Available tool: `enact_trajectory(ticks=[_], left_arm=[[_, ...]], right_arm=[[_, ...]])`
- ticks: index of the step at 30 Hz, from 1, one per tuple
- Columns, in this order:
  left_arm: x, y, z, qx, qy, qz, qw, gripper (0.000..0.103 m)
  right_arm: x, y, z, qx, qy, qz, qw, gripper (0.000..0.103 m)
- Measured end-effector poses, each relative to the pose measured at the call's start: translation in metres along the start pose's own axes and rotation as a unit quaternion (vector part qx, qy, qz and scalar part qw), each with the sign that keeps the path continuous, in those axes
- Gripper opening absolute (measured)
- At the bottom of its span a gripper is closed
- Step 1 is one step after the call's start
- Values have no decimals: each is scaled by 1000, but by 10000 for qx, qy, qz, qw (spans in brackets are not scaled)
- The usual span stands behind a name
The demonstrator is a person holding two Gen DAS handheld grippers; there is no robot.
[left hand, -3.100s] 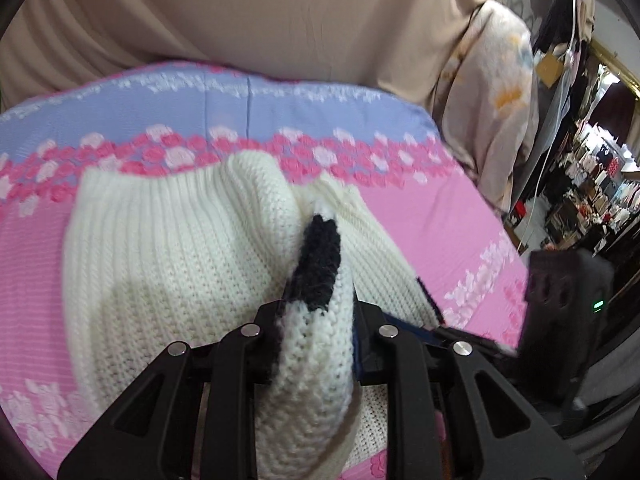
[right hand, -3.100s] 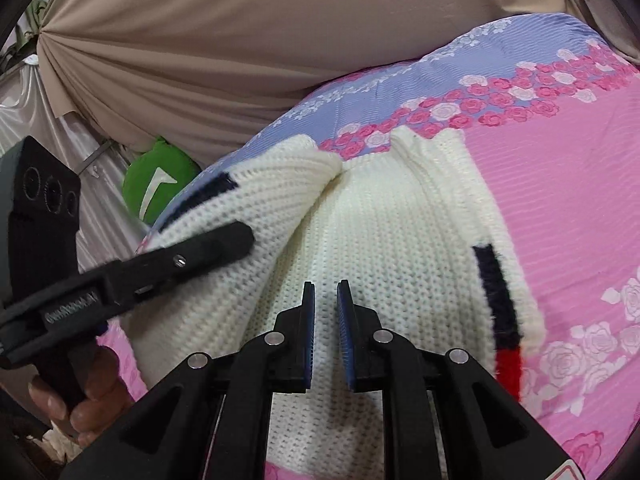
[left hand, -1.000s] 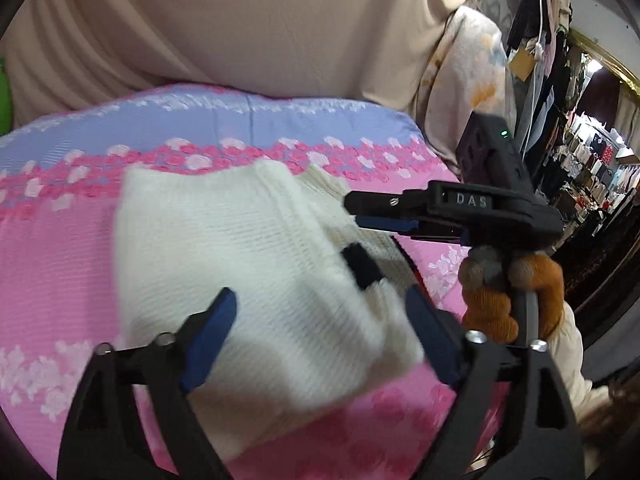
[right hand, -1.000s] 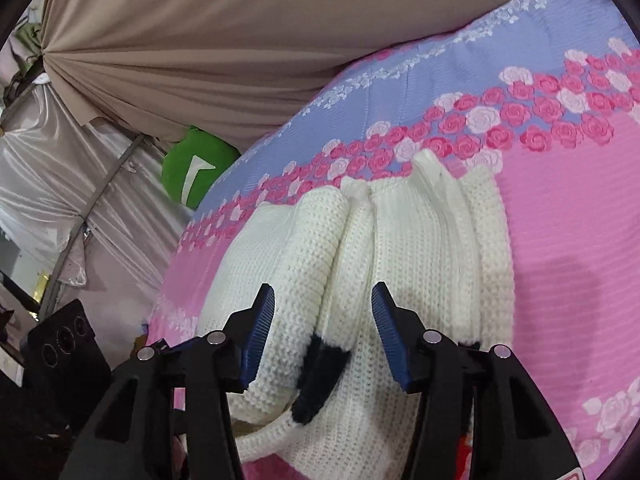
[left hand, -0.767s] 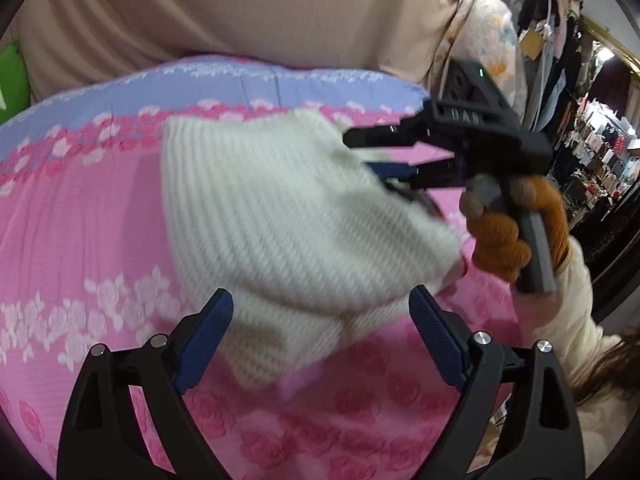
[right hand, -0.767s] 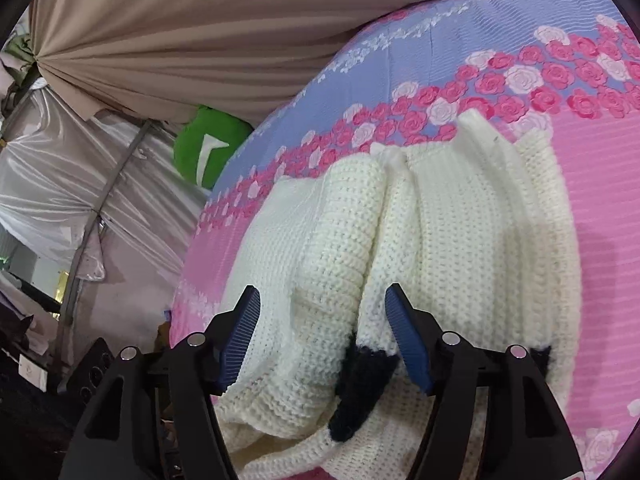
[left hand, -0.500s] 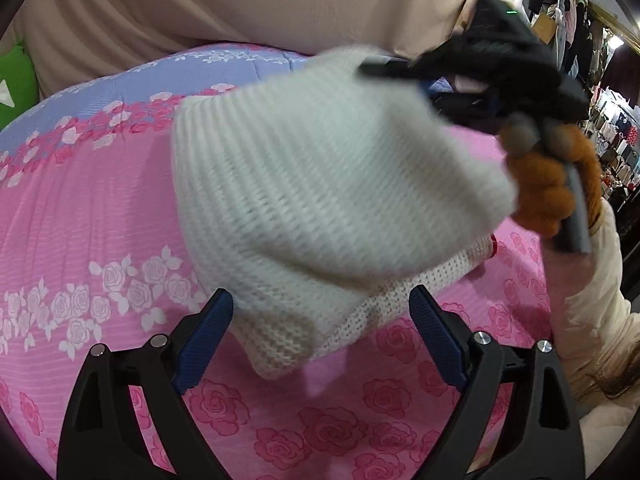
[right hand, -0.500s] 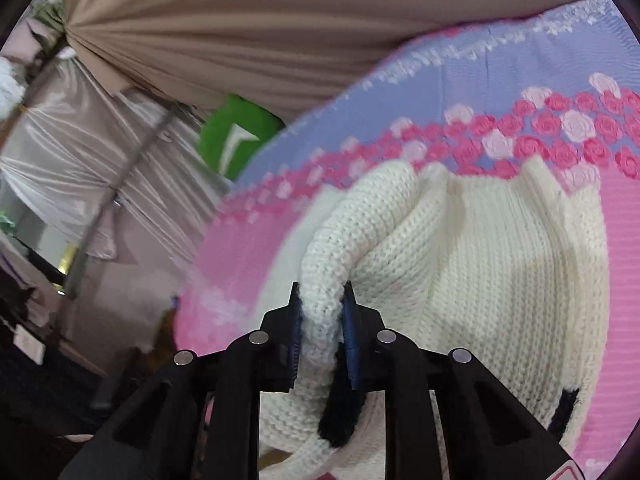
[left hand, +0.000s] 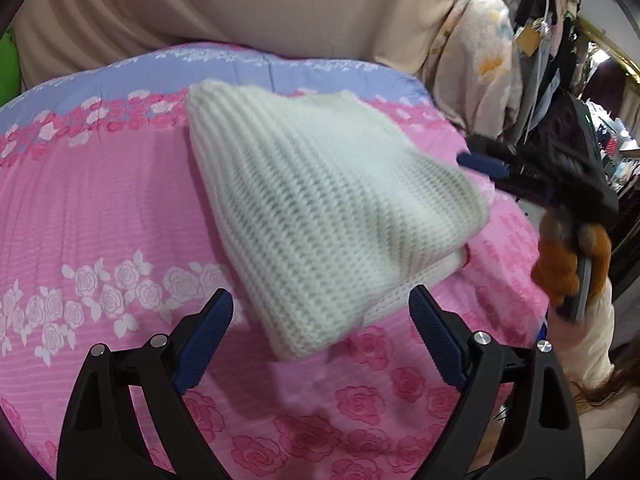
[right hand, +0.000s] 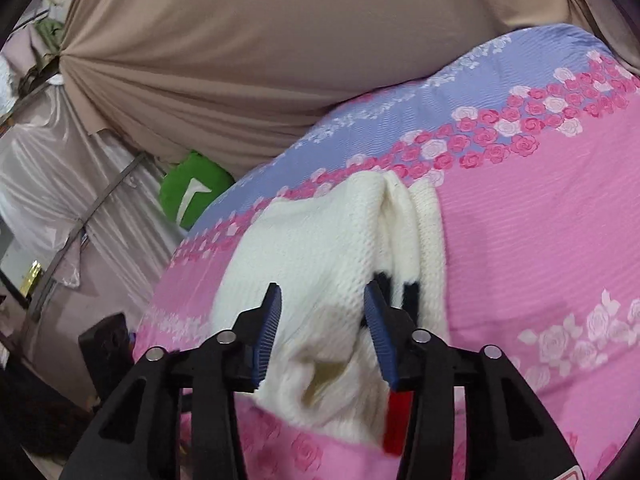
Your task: Fold small clothes
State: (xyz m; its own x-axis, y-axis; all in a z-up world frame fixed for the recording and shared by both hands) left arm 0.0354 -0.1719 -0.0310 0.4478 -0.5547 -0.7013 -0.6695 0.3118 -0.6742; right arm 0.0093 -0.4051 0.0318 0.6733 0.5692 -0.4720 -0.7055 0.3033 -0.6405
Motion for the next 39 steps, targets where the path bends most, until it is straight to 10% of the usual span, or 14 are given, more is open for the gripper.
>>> enact_trajectory(ticks=[6, 9, 12, 14, 17, 20, 27, 32, 39], left_arm=[[11, -5, -5, -236, 331, 65, 9992, 88], [16, -11, -5, -245, 359, 17, 9991, 85], [31, -7, 0, -146, -221, 354, 9990, 54], [30, -3, 1, -146, -195, 393, 9989, 54], [34, 7, 1, -91, -262, 531, 9982, 52], [42, 12, 6, -184, -250, 611, 9976, 52], [25, 7, 9, -233, -137, 382, 9989, 52], [-21, -19, 11, -259, -160, -406, 9987, 61], [-6, -63, 4, -321, -158, -675, 9971, 63]], right_arm=[[26, 45, -1, 178, 297, 257, 9991, 56], [31, 49, -4, 253, 217, 189, 9993, 14], [-2, 40, 16, 248, -281, -436, 9983, 12], [-25, 40, 23, 177, -363, -695, 9968, 11], [-7, 62, -15, 285, 904, -104, 9954, 11], [9, 78, -37, 605, 950, 91, 9936, 10], [-12, 57, -11, 350, 882, -122, 9954, 23], [-27, 7, 3, -4, 697, -661, 9954, 60], [78, -39, -34, 6, 1072, 369, 9935, 63]])
Point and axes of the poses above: each gripper's, at about its wrist camera, not at the fingertips, and x roughly the way its jaws point, z to its left, y to its underside, the point moved 3 cm from there along x, roughly the way its jaws point, and after that the axes turned 3 degrees about -y, right-handed, at the moved point
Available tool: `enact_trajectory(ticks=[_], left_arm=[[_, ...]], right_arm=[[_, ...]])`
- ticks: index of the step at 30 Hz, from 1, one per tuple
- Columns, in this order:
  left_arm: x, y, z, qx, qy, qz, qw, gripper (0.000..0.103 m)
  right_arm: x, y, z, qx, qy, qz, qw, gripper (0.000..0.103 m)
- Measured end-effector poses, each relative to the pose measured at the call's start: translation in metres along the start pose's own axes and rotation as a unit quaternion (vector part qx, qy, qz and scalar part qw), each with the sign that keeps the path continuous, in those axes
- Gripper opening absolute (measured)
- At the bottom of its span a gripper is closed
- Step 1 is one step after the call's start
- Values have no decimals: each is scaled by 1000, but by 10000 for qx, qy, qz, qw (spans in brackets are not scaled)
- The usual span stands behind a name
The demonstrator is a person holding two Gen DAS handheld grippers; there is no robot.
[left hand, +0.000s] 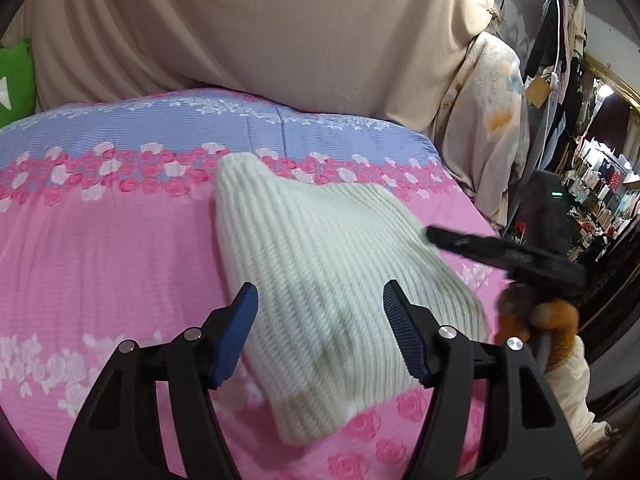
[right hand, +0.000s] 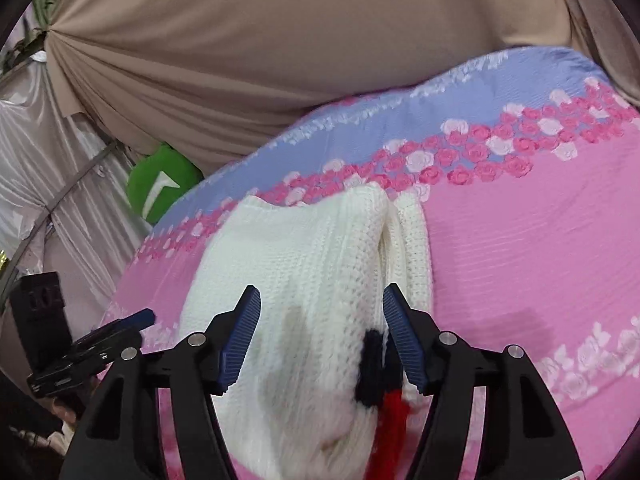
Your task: Fold small clothes
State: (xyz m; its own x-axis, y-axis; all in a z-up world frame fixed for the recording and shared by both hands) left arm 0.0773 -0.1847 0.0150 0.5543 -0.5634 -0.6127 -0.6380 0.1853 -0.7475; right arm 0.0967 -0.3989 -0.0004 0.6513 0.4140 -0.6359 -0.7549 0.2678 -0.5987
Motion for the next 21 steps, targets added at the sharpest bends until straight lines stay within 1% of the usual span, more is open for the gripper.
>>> enact_trajectory(ticks=[1, 2, 3, 4, 5, 6, 7, 8, 9, 10, 11, 12, 13, 15, 17, 18, 19, 20, 21], left_arm=[[7, -3, -1, 25, -42, 11, 10000, 63], [14, -4, -3, 43, -104, 36, 9999, 63], [22, -6, -5, 57, -155, 101, 9998, 63], [25, -5, -4, 49, -174, 153, 9997, 63], [29, -5, -4, 46, -180, 208, 9996, 63], [35, -4, -5, 82, -248, 260, 9993, 63], [40, -2, -5, 148, -361, 299, 9988, 63], [47, 0, -5, 227, -454, 360, 9981, 63], [53, 3, -6, 258, -513, 426, 9974, 63], [58, 5, -7, 294, -549, 464, 9970, 63], [62, 6, -8, 360, -603, 471, 9964, 64], [64, 8, -10, 452, -749, 454, 9951, 64], [65, 9, -11, 507, -794, 433, 9946, 65], [64, 10, -10, 491, -804, 420, 9947, 66], [64, 9, -8, 431, -753, 421, 9953, 66], [63, 9, -7, 408, -730, 421, 9956, 66], [64, 9, -7, 400, -726, 417, 9957, 66], [64, 9, -7, 395, -731, 411, 9957, 66], [64, 9, -8, 402, -746, 402, 9956, 66]], right_arm=[[10, -3, -4, 40, 75, 80, 9999, 49], [13, -8, -4, 125, -111, 84, 9998, 22], [7, -9, -1, 184, -323, -18, 9993, 20], [-8, -13, 5, 126, -513, -320, 9981, 18], [-21, -16, 12, -29, -573, -594, 9966, 17], [-33, -17, 14, -160, -510, -865, 9948, 16], [-32, -16, 9, -136, -409, -882, 9952, 16], [-21, -15, 1, -56, -263, -694, 9972, 16], [2, -10, -16, 34, 125, -310, 9994, 16], [19, -5, -26, 70, 354, -62, 9993, 18], [18, -2, -29, 138, 167, -222, 9995, 19], [12, -3, -27, 211, 108, -215, 9995, 19], [3, -5, -22, 218, 148, -324, 9991, 19], [-26, -7, -6, 55, 234, -758, 9968, 19], [-51, -7, 14, -145, 152, -1062, 9941, 20], [-61, -4, 28, -307, 86, -1101, 9934, 20], [-65, 1, 39, -478, 94, -1045, 9933, 20], [-64, 8, 48, -640, 121, -953, 9933, 20], [-56, 20, 55, -781, 126, -739, 9941, 20]])
Point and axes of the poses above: each gripper's, at about its wrist camera, not at the fingertips, and x roughly the way its jaws point, z to its left, y to its underside, the point moved 3 cm from there along x, roughly the way its jaws point, and after that the axes turned 3 degrees about -y, right-handed, at the moved point
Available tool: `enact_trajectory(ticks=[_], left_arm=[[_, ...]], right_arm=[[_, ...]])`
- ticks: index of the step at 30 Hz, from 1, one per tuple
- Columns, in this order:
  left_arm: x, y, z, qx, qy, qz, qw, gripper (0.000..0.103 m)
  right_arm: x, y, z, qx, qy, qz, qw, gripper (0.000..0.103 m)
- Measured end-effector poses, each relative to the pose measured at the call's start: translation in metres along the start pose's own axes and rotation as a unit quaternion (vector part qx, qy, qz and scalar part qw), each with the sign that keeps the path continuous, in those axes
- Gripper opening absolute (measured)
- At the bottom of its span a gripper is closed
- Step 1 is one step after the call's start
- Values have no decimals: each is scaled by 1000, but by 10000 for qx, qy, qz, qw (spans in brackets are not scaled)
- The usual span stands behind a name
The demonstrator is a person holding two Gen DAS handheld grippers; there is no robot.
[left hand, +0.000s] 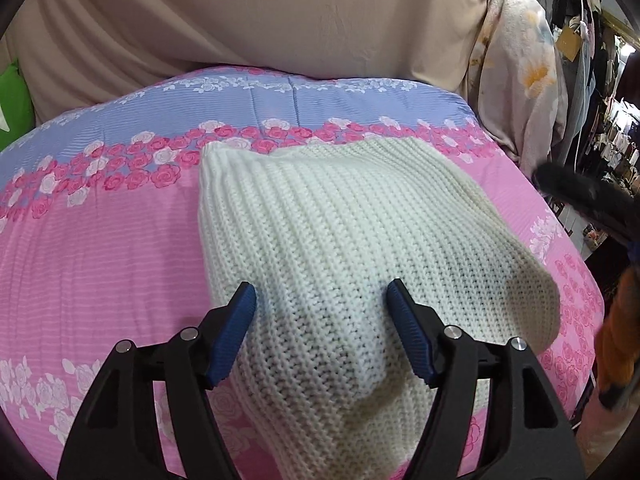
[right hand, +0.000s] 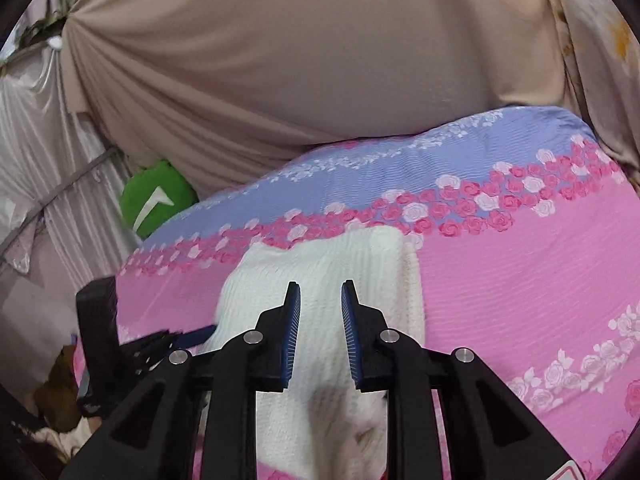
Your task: Fold small clothes
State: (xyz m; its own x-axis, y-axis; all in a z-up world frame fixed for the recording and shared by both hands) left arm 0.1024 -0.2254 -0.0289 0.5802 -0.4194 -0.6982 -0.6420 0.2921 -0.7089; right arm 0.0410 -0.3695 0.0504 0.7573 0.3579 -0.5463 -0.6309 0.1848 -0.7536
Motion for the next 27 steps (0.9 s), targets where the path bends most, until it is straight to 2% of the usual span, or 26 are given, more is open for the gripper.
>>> enact_trajectory(ticks=[2, 4, 6, 7, 9, 11, 13, 15, 16, 19, 22, 24, 26, 27], left_arm=[[-1, 1, -2, -1, -23, -21, 10000, 66], [-1, 1, -2, -13, -18, -20, 10000, 67], [-4, 2, -3, -14, -83, -9, 10000, 67], [-7, 2, -2, -32, -88, -12, 10000, 67], [-14, 3, 0, -123, -59, 11, 9999, 66], [-22, 4, 2, -182, -116, -15, 9998, 66], [-30, 6, 6, -211, -292, -62, 9993, 68], [-35, 9, 12, -227, -460, -85, 9986, 72], [-38, 10, 15, -238, -538, -90, 9982, 73], [-42, 15, 23, -250, -688, -59, 9973, 74], [-45, 18, 32, -366, -715, -18, 9968, 74], [-46, 19, 40, -475, -741, 2, 9961, 75], [-47, 20, 48, -593, -759, 9, 9954, 75], [-47, 20, 52, -654, -774, 8, 9949, 75]], right_arm=[[25, 27, 5, -161, 140, 560, 9982, 19], [55, 51, -1, -169, 547, 1052, 9928, 12], [47, 53, 9, -216, 546, 877, 9944, 14], [40, 49, 18, -269, 456, 762, 9957, 19], [26, 40, 35, -353, 236, 472, 9980, 20], [23, 37, 48, -572, 194, 426, 9973, 20], [36, 44, 53, -737, 251, 647, 9949, 20], [64, 62, 47, -766, 347, 1132, 9900, 20], [74, 69, 43, -789, 400, 1241, 9883, 19], [64, 60, 52, -760, 315, 1117, 9903, 23], [44, 42, 73, -701, -229, 806, 9940, 23], [45, 40, 86, -838, -327, 755, 9931, 29], [66, 51, 89, -932, -285, 1019, 9900, 34], [84, 63, 85, -900, -252, 1309, 9870, 34]])
Point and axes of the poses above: each gripper's, at about its wrist camera, not at the fingertips, and x roughly the way its jaws point, z to its left, y to its underside, the point moved 3 cm from there along x, roughly the way its jaws point, and after that the axes turned 3 degrees about -y, right-handed, at the moved point
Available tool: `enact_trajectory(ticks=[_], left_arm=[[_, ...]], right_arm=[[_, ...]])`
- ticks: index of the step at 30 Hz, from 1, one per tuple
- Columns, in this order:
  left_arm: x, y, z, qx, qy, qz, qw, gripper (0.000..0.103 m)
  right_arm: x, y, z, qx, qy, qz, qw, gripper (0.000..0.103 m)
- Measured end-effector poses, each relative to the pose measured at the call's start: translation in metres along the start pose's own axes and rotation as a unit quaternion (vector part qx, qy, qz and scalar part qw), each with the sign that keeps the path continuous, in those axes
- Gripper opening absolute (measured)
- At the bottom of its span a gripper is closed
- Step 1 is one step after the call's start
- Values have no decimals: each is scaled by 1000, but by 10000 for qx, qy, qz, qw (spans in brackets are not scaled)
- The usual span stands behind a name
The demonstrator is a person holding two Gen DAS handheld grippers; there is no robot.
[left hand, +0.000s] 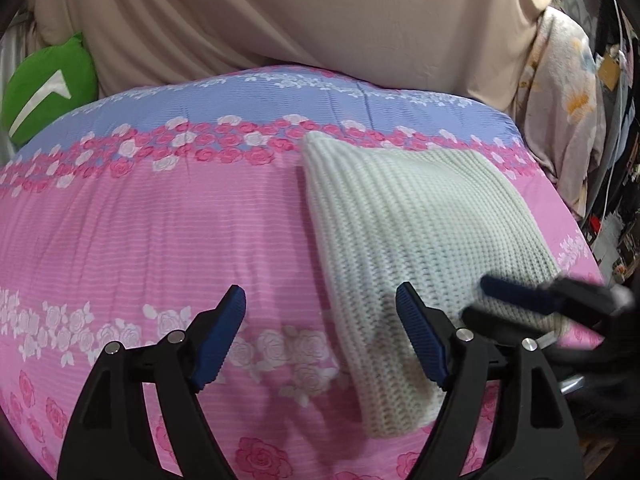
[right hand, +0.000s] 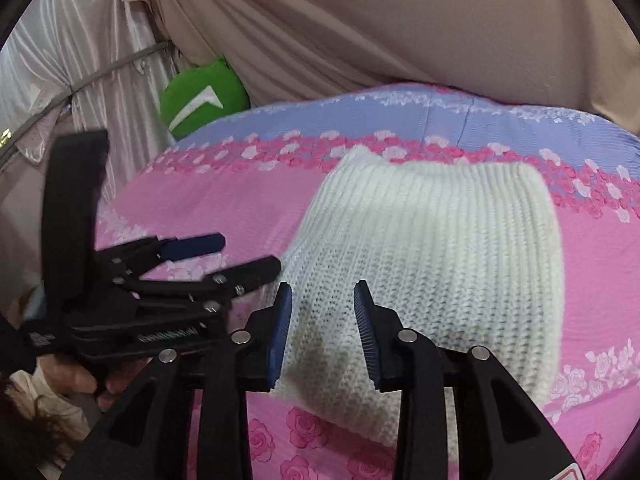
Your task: Fold small clothes
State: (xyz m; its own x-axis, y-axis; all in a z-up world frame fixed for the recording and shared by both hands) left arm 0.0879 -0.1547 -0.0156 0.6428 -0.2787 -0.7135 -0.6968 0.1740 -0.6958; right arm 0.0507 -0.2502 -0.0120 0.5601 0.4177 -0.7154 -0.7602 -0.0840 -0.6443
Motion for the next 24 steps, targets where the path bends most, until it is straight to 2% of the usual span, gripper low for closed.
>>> enact_trajectory(ticks=[1, 2, 4, 7, 9, 10, 12, 13, 15, 16, 17, 19, 21, 24], left_arm=[[0, 0, 4, -45, -16, 0, 10000, 75], [0, -1, 7, -79, -36, -1, 10000, 75], [-1, -3, 11, -100, -85, -6, 9999, 75], [-6, -11, 6, -63, -9, -107, 9999, 75], [-11, -19, -4, 10, 150, -251, 9996, 76], [-13, -23, -11, 60, 225, -314, 9992, 79], [-17, -30, -26, 181, 411, -442, 9980, 86], [-17, -32, -34, 265, 489, -476, 9973, 86], [-13, -35, -52, 465, 597, -481, 9960, 86], [-9, -35, -60, 548, 624, -450, 9955, 86], [-4, -35, -68, 629, 655, -382, 9951, 86], [8, -33, -79, 725, 669, -236, 9948, 86], [19, -30, -84, 778, 629, -70, 9950, 86], [27, -26, -84, 763, 549, 10, 9956, 86]], right_arm=[[13, 7, -3, 3, 12, 100, 9999, 35], [13, 11, -2, -48, -36, -36, 10000, 35], [0, 4, -1, -29, -90, -4, 10000, 34], [-44, -21, -11, 97, -101, -574, 9983, 34], [-66, -39, -31, 227, 190, -944, 9951, 35], [-69, -44, -41, 319, 286, -1011, 9940, 35], [-66, -53, -72, 695, 397, -1024, 9915, 35], [-58, -53, -86, 847, 480, -953, 9907, 35], [-24, -50, -124, 1163, 929, -512, 9875, 34], [-8, -48, -137, 1262, 901, -356, 9873, 29], [-5, -48, -142, 1284, 730, -564, 9874, 29], [-14, -50, -139, 1447, 668, -564, 9856, 29], [-33, -51, -127, 1441, 642, -791, 9843, 29], [-69, -43, -104, 1268, 364, -1199, 9840, 32]])
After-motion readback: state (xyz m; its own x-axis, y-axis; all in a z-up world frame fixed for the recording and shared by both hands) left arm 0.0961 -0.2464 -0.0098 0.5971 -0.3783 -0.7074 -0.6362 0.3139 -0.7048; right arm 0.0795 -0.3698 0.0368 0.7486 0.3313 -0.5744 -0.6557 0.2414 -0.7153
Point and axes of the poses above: each gripper's, at about its wrist camera, not at the fingertips, and x roughly the way its jaws point, z to its left, y to its underside, the point moved 3 cm from there along x, roughly the way its jaws point, and after that the axes turned 3 degrees about -y, right-handed, at the moved point
